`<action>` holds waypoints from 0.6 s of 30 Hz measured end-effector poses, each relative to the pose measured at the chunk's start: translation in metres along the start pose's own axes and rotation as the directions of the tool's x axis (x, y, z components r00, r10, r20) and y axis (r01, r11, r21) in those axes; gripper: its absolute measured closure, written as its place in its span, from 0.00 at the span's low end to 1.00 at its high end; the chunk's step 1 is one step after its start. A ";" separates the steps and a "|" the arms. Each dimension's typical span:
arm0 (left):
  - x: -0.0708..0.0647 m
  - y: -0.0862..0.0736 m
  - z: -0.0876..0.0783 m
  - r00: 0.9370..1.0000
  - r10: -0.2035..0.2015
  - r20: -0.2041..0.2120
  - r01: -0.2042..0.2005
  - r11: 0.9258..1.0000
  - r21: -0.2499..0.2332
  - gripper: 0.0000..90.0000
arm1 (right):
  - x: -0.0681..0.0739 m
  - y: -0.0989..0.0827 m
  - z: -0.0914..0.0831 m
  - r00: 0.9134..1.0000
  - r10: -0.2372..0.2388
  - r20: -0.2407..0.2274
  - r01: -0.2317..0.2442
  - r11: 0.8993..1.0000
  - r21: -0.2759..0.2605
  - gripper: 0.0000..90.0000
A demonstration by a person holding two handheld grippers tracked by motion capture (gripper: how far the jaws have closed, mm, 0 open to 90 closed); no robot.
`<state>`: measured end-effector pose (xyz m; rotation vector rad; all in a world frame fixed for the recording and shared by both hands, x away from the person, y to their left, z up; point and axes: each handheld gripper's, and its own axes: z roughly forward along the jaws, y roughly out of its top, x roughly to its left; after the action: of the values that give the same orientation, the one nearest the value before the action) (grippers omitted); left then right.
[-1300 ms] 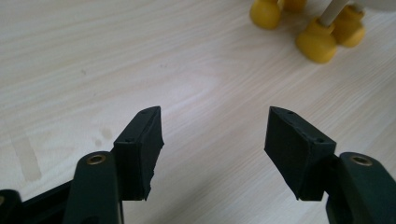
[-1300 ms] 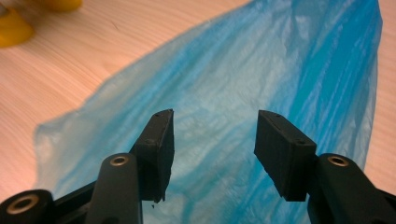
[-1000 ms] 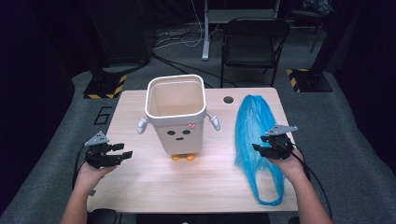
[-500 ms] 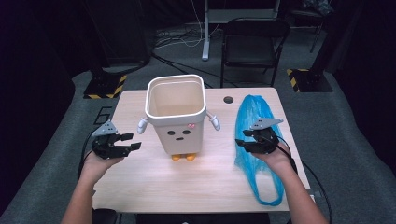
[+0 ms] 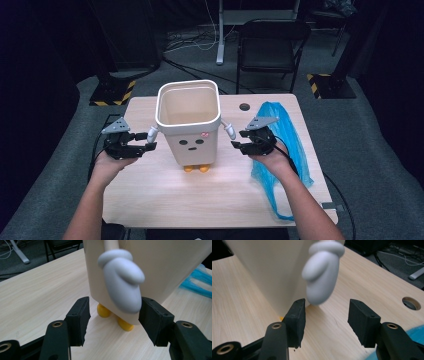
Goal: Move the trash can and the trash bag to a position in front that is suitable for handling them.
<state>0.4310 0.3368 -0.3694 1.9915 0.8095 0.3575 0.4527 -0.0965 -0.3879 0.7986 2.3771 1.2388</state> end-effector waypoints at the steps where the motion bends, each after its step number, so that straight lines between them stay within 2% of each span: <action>1: 0.000 0.002 0.000 1.000 -0.001 0.005 0.001 1.000 -0.004 0.47 | 0.001 0.001 0.001 1.000 0.001 0.002 -0.001 1.000 -0.009 0.53; 3: -0.001 0.003 0.001 1.000 0.004 0.011 -0.004 1.000 -0.006 0.49 | 0.002 0.003 0.003 1.000 0.008 0.001 -0.008 1.000 -0.013 0.53; 7: -0.002 0.009 0.007 1.000 0.011 0.022 -0.011 1.000 0.005 0.51 | 0.003 0.009 0.006 1.000 0.011 0.010 -0.011 1.000 -0.029 0.59; 12: -0.003 0.012 0.012 0.999 0.013 0.034 -0.013 1.000 0.003 0.56 | 0.003 0.013 0.008 1.000 0.020 -0.007 -0.021 0.998 -0.051 0.64; 14: -0.004 0.013 0.014 1.000 0.021 0.018 -0.021 1.000 0.003 0.61 | 0.006 0.016 0.009 1.000 0.014 -0.013 -0.015 0.998 -0.068 0.65; 18: -0.002 0.014 0.014 1.000 -0.008 0.029 0.009 1.000 -0.018 0.64 | 0.009 0.021 0.010 1.000 0.007 0.007 -0.006 0.998 -0.066 0.66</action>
<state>0.4426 0.3214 -0.3645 1.9720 0.7933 0.3287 0.4573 -0.0753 -0.3767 0.7899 2.3169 1.3069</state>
